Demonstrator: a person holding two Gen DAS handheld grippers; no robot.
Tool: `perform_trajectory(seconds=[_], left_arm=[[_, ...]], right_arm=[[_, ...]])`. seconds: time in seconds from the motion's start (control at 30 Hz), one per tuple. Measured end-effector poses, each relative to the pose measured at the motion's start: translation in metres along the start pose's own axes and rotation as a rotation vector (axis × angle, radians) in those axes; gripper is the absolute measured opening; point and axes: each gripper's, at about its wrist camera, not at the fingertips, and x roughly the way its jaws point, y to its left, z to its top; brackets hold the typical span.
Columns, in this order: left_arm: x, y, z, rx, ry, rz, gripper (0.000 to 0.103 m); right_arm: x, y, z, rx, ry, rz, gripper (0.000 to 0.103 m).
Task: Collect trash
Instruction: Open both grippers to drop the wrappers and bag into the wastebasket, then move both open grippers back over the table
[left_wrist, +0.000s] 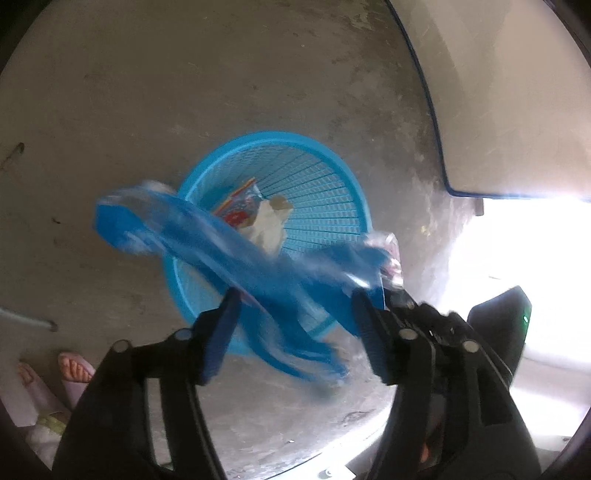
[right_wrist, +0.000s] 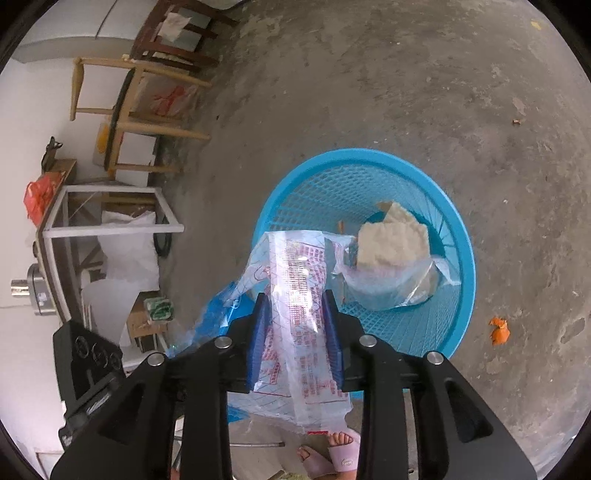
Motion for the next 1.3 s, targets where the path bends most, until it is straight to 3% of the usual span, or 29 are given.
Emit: perform_trajectory(seconds=[0.07,0.13,0.3,0.57,0.83,0.97,1.1,1.2,1.3], left_arm=[[0.0,-0.002,0.0,-0.002,0.008,-0.015,0.068],[-0.002,-0.003,-0.001,-0.016,0.009,-0.043,0.071],[-0.008,-0.007,-0.004,-0.003,0.016,-0.09,0.074],[-0.033,-0.019,-0.014,0.036,0.037,-0.155,0.076],[-0.087,-0.047,-0.026,0.087,-0.025,-0.214,0.077],[-0.139,-0.06,-0.051,0.191,-0.042,-0.188,0.077],[-0.213,-0.066,-0.087,0.307,-0.112,-0.151,0.077],[-0.286,-0.056,-0.127,0.385,-0.207,-0.121,0.077],[-0.362,-0.027,-0.173,0.405,-0.34,-0.09,0.079]], right_arm=[[0.003,-0.003,0.004,0.019,-0.006,-0.001,0.038],[0.002,-0.007,0.007,0.04,-0.025,0.009,0.052],[0.0,-0.013,0.008,0.068,-0.053,0.016,0.063],[-0.036,-0.022,0.004,0.115,-0.18,0.055,0.065],[-0.093,-0.022,-0.003,0.079,-0.318,0.054,0.065],[-0.123,-0.026,-0.012,0.056,-0.36,0.031,0.065],[-0.16,-0.032,-0.031,0.012,-0.392,0.023,0.065],[-0.189,-0.022,-0.056,-0.098,-0.403,-0.044,0.065],[-0.211,-0.006,-0.085,-0.219,-0.405,-0.074,0.076]])
